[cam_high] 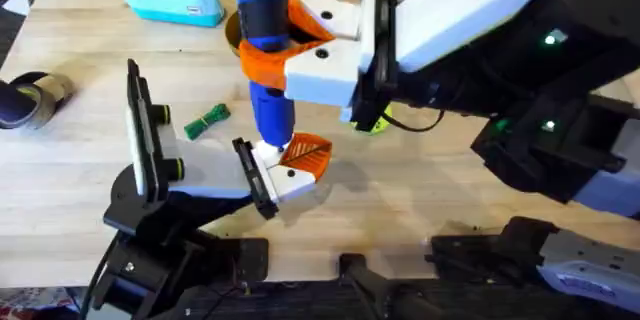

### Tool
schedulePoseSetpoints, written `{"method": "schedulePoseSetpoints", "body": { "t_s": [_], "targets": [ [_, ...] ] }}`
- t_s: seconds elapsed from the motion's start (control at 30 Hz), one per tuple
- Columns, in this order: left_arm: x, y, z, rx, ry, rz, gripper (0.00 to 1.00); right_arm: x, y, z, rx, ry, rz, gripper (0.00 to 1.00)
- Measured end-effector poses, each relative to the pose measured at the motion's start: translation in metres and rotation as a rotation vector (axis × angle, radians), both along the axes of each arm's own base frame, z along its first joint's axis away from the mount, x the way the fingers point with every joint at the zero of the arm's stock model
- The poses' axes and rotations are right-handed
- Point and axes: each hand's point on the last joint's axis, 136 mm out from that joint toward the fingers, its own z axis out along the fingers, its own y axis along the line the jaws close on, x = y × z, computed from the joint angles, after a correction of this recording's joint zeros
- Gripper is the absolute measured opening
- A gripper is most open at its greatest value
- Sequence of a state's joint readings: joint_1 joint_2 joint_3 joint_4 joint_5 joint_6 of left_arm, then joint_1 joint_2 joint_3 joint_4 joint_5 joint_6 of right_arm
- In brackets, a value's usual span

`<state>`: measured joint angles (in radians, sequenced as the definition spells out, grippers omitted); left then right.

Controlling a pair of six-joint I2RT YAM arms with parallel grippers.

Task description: Pick up the gripper from the table and insert it into the empty holder that is missing its gripper. Then pick up a screw, insert it into the mounting hole, and use the screwdriver to tighten it. Finally, clean up the table by picking up the vegetable and placing it into the bucket.

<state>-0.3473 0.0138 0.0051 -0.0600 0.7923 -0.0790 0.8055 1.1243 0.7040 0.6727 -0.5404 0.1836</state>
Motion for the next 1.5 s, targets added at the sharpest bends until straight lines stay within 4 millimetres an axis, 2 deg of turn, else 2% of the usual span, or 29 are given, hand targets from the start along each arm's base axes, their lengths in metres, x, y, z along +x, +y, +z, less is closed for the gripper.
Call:
{"method": "schedulePoseSetpoints", "body": {
  "t_s": [1.5],
  "targets": [
    [0.0001, 0.0001, -0.0001, 0.000, 0.001, 0.001, 0.013, 0.0004, 0.0004, -0.0042, -0.021, -0.024, -0.005, 0.051]
  ]
}}
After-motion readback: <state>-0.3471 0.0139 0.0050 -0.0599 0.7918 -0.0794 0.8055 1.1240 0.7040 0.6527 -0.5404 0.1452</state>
